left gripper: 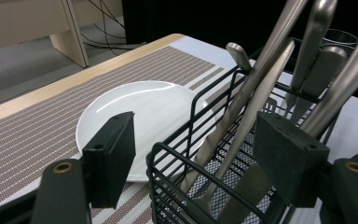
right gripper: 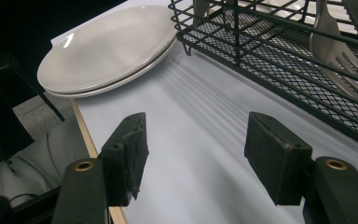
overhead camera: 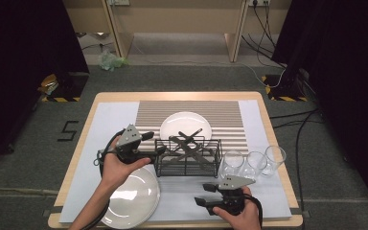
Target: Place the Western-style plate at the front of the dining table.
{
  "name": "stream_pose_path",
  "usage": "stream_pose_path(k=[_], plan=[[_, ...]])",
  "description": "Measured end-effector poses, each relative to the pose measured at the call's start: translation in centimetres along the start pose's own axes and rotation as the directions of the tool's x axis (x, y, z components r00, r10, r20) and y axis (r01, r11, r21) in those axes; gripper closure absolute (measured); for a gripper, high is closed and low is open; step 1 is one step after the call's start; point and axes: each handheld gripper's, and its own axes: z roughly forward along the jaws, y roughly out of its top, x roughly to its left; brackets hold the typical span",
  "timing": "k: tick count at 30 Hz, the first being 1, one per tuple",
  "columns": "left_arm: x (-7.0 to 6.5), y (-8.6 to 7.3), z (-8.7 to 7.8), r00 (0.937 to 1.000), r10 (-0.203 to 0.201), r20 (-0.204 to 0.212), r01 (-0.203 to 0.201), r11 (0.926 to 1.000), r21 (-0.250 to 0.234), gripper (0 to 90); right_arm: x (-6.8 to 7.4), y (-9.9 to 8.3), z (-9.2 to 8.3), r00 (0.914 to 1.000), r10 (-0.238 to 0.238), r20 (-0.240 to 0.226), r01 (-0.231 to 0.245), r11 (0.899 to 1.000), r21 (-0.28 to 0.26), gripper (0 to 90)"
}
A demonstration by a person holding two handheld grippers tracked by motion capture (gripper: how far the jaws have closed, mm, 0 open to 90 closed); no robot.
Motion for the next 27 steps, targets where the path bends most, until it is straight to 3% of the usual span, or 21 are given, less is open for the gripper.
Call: stream_pose_path(k=[27], plan=[[-1.7,0.1,0.1,0.9969,0.043,0.066,-0.043,0.999,-0.01,29.4,0.0,0.0,0.0,1.0,-0.002,0.001,0.002,1.0,0.0,39.4]])
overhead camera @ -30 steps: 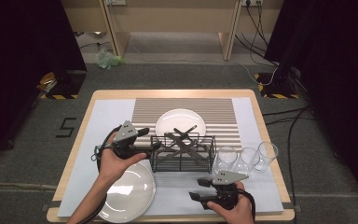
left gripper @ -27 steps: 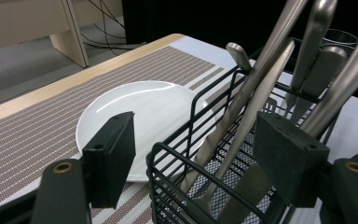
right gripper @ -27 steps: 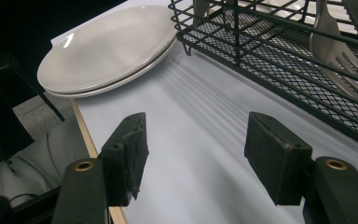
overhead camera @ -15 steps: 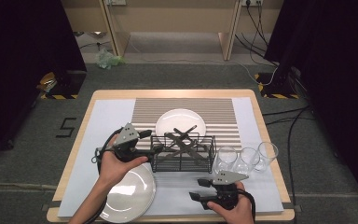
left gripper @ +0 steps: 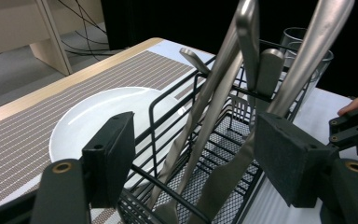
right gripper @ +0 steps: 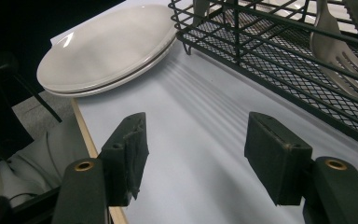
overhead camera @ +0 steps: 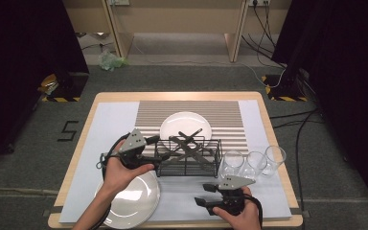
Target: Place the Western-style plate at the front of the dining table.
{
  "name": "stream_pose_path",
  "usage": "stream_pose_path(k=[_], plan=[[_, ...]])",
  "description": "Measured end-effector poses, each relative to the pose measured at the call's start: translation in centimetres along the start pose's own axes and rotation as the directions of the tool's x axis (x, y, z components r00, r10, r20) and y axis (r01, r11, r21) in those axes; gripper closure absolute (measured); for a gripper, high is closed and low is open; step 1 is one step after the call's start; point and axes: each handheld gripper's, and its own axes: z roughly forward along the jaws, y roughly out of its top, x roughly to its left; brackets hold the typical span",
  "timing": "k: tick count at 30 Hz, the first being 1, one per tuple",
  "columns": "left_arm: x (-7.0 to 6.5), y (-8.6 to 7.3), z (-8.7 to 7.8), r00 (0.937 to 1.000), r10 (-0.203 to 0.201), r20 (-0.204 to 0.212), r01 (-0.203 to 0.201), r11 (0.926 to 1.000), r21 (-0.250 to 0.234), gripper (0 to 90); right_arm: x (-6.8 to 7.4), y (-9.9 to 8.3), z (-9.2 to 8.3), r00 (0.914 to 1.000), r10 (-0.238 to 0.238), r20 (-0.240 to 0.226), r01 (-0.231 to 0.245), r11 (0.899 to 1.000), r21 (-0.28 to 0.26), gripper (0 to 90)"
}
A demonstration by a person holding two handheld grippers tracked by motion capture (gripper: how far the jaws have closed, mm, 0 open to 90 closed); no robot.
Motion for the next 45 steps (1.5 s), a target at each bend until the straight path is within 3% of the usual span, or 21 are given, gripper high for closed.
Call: stream_pose_path(k=[20,45], plan=[[-1.2,0.1,0.8,0.9979,0.034,0.054,-0.035,0.9994,0.005,31.6,0.0,0.0,0.0,1.0,0.002,0.003,-0.002,1.0,0.004,39.4],[-2.6,0.5,2.6,0.9893,0.08,0.122,-0.084,0.9961,0.028,37.2,0.0,0.0,0.0,1.0,0.005,0.002,-0.005,1.0,0.006,39.4]])
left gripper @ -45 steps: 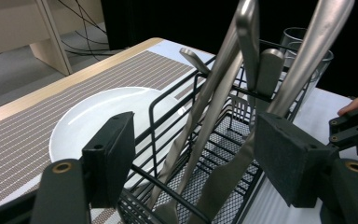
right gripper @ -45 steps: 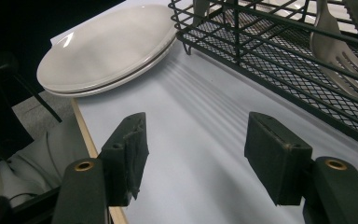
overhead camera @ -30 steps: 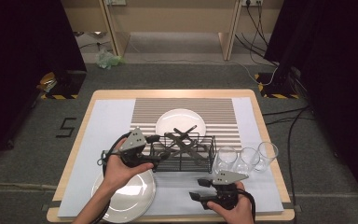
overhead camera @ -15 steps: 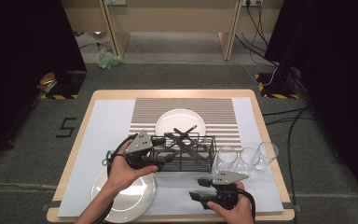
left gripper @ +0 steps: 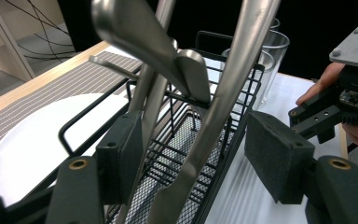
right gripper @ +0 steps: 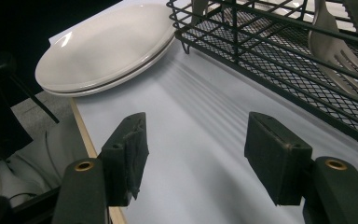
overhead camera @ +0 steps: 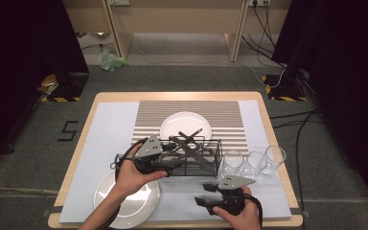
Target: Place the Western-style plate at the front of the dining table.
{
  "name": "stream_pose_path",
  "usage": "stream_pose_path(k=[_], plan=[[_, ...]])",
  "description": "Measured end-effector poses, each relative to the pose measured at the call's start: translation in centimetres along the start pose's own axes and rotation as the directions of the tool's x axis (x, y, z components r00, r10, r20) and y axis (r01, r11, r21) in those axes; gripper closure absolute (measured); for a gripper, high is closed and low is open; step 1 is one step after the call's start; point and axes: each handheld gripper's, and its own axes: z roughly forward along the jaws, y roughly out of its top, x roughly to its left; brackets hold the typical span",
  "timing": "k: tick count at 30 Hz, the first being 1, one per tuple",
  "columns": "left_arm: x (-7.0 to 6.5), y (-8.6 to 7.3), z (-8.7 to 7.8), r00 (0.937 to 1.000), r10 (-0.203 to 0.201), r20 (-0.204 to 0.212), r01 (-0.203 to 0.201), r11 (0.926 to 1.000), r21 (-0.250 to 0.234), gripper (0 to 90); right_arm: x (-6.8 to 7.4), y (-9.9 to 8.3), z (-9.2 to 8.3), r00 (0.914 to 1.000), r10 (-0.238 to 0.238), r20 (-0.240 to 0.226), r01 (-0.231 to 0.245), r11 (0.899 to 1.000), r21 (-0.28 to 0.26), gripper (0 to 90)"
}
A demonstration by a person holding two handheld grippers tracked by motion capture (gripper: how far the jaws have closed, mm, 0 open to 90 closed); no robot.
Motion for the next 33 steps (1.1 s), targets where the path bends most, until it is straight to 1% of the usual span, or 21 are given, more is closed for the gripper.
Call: stream_pose_path(k=[12,26,33], plan=[[0.0,0.0,0.7,0.9998,0.011,0.016,-0.011,0.9998,0.017,42.6,0.0,0.0,0.0,1.0,-0.001,0.0,0.001,1.0,0.001,39.5],[0.0,0.1,1.3,0.9995,0.02,0.023,-0.021,0.9991,0.035,43.5,0.0,0.0,-0.1,1.0,0.003,0.001,-0.003,1.0,0.004,39.5],[0.1,0.1,1.6,0.9994,0.014,0.032,-0.015,0.9991,0.039,44.4,0.0,0.0,0.0,1.0,0.002,0.002,-0.002,1.0,0.003,39.5]])
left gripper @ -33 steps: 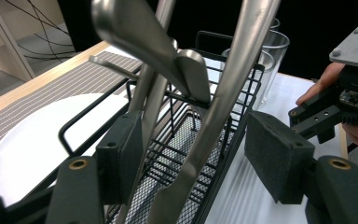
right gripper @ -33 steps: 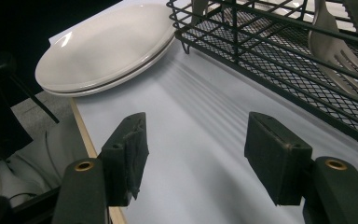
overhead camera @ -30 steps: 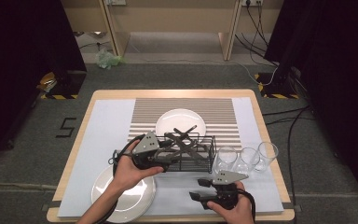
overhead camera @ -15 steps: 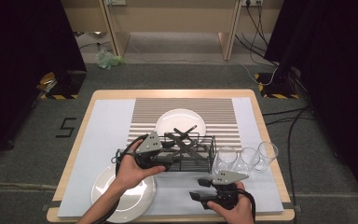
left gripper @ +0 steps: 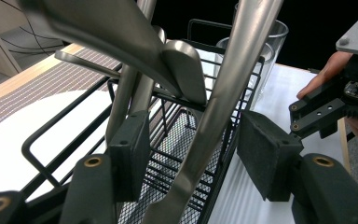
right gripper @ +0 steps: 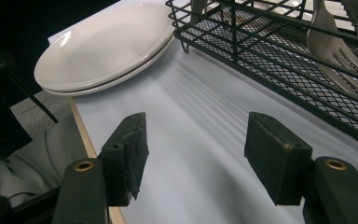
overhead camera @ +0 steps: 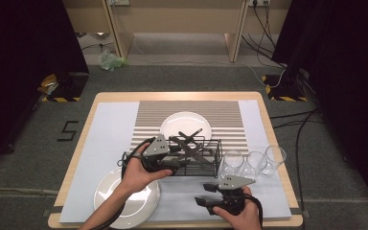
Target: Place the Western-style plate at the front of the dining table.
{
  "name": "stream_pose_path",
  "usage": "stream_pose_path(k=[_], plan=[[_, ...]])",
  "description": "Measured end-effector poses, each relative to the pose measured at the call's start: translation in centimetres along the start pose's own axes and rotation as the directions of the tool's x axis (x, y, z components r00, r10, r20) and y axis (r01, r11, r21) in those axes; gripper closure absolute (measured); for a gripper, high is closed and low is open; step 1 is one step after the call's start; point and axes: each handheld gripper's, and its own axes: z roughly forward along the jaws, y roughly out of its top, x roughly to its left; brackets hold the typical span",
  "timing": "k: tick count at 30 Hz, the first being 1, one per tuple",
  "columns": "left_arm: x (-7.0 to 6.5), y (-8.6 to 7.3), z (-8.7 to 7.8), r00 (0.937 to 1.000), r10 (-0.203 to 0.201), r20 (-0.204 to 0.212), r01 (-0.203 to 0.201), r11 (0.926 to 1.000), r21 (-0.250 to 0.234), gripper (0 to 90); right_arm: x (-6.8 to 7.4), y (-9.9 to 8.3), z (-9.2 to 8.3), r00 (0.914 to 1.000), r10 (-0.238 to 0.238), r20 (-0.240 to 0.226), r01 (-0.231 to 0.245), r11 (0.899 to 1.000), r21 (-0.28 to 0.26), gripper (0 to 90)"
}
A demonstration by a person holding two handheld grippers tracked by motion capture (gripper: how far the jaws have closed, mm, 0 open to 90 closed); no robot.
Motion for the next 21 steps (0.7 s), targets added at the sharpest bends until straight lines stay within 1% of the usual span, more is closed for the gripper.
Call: stream_pose_path(k=[4,6,9,11,13,17,20,21], plan=[[-0.01,0.11,0.04,1.0,0.0,0.005,0.0,1.0,-0.002,45.1,-0.01,-0.01,0.0,1.0,0.001,0.0,-0.001,1.0,0.0,39.4],[0.06,0.15,0.07,0.9999,-0.006,0.012,0.006,1.0,-0.006,46.2,0.0,0.0,0.0,1.0,0.0,0.001,0.0,1.0,0.001,39.4],[0.26,0.16,0.04,0.9996,-0.015,0.024,0.016,0.9998,-0.009,49.6,0.02,0.0,-0.03,1.0,0.001,0.001,-0.001,1.0,-0.001,39.5],[0.31,0.18,-0.03,0.9996,-0.014,0.026,0.014,0.9999,-0.008,51.4,0.0,-0.01,-0.05,1.0,0.0,0.002,0.0,1.0,-0.002,39.5],[0.32,0.23,-0.14,0.9993,-0.012,0.034,0.012,0.9999,-0.009,54.8,0.05,-0.02,-0.08,0.9999,0.011,-0.001,-0.011,1.0,-0.001,39.5],[0.46,0.34,-0.31,0.9985,-0.022,0.05,0.023,0.9996,-0.016,59.9,0.0,-0.02,-0.02,1.0,0.003,0.001,-0.003,1.0,0.003,39.4],[0.36,0.37,-0.25,0.9984,-0.012,0.055,0.012,0.9999,-0.012,62.8,0.01,-0.02,-0.03,1.0,0.003,0.002,-0.003,1.0,0.003,39.5],[0.34,0.4,-0.28,0.9986,0.0,0.053,0.0,1.0,-0.009,62.9,0.0,-0.02,-0.03,1.0,0.004,0.002,-0.004,1.0,0.001,39.4]])
